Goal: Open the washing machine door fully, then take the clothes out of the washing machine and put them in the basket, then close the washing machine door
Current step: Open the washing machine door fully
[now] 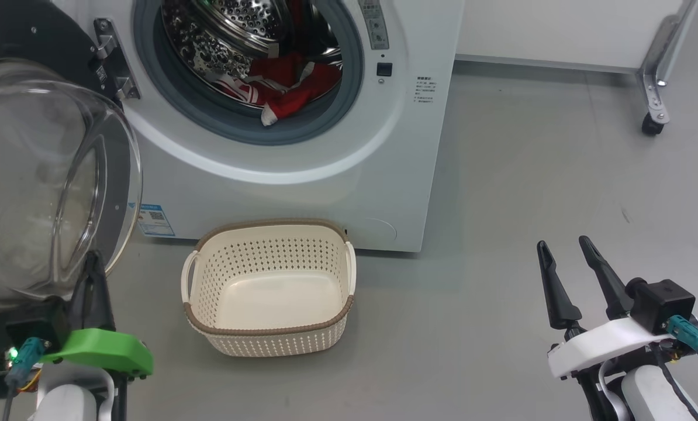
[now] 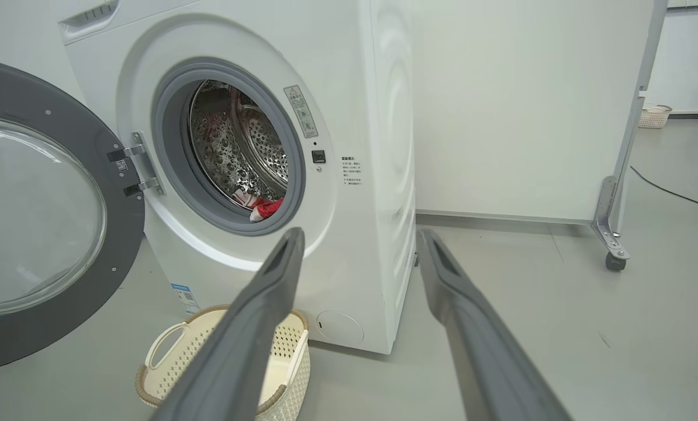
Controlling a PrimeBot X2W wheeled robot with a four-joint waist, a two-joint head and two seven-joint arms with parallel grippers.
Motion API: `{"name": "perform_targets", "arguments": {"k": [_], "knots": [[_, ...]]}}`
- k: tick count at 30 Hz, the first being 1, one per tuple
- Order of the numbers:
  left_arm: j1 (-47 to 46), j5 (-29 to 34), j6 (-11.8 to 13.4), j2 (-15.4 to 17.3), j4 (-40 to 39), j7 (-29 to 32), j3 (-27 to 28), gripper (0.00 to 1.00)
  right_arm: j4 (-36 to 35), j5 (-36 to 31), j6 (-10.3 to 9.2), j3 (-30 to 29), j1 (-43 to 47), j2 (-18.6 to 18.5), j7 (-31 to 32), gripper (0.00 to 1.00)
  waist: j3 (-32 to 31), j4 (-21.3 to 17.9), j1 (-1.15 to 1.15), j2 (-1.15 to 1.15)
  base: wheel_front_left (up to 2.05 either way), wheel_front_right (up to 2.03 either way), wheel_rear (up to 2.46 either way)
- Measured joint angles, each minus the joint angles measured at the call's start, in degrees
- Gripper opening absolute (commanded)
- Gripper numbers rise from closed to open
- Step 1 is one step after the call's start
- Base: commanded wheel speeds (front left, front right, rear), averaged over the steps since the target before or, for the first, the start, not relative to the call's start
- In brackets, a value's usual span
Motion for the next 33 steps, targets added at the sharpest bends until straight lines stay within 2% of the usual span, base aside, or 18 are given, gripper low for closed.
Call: {"name": "perform_targets", "arguments": {"k": [15,26,27,28,29,33], "knots": [[5.9,0.6,-0.4,-1.5,-4.6,0.0,-3.7,0.00,-2.3,0.0,-0.94,-1.2,1.0,0.0,-0.1,1.00,-2.1,-3.8,0.00,0.00,0.00,0.00,0.00],[8.6,0.9,-0.5,-1.7,-6.1,0.0,-6.6,0.00,-3.0,-0.2,-1.00,-1.5,2.4,0.2,-0.1,1.00,-2.1,-4.3,0.00,0.00,0.00,0.00,0.00],[8.7,0.9,-0.5,-1.7,-6.1,0.0,-6.7,0.37,-3.0,-0.2,-0.99,-1.5,2.4,0.2,-0.1,1.00,-2.1,-4.3,0.00,0.00,0.00,0.00,0.00],[8.8,0.9,-0.5,-1.7,-6.1,0.0,-6.7,0.93,-3.1,-0.2,-0.99,-1.5,2.4,0.2,-0.1,1.00,-2.1,-4.3,0.00,0.00,0.00,0.00,0.00],[8.9,0.9,-0.4,-1.7,-6.2,0.0,-6.7,1.00,-3.1,-0.2,-0.99,-1.5,2.4,0.2,-0.1,1.00,-2.1,-4.4,0.00,0.00,0.00,0.00,0.00],[9.0,0.9,-0.4,-1.8,-6.7,0.0,-7.1,1.00,-3.2,-0.4,-0.99,-1.4,2.9,0.2,-0.1,1.00,-2.0,-4.5,0.00,0.00,0.00,0.00,0.00]]}}
